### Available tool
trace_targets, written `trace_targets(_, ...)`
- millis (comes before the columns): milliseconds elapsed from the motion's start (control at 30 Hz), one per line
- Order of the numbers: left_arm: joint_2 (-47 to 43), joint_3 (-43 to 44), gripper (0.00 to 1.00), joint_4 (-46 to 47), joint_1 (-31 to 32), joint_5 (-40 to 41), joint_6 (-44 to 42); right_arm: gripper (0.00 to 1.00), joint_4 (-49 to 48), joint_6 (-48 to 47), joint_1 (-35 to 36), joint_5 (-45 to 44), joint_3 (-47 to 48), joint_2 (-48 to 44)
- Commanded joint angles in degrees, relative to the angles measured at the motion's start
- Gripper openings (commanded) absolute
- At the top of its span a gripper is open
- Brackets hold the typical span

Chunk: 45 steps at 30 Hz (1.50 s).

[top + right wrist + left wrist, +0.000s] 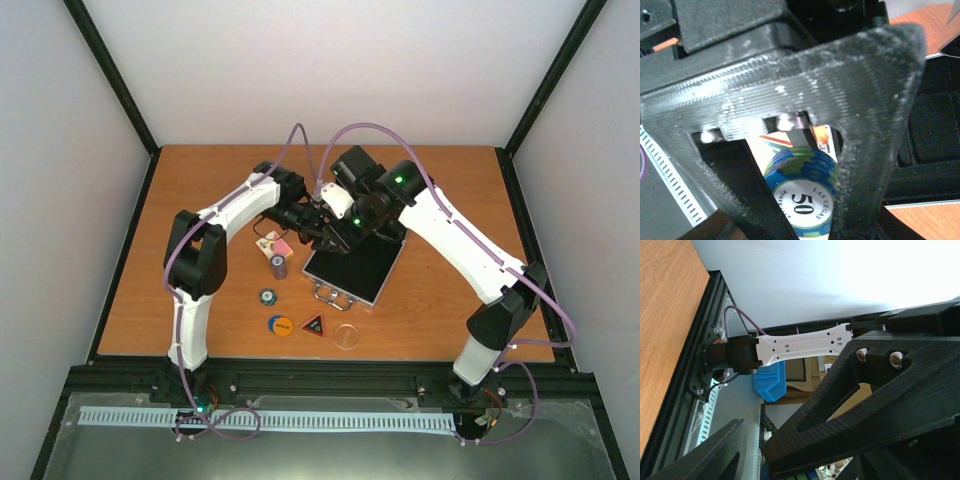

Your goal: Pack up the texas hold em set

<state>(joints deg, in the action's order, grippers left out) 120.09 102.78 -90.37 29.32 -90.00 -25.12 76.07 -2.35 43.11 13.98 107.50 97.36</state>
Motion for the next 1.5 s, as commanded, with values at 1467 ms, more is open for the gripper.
trace_targets(1467, -1.0, -3.7, 0.50, 2.6, 2.1, -8.1, -0.8, 0.03, -3.8, 0.4, -1.3, -22.6, -1.1, -0.2)
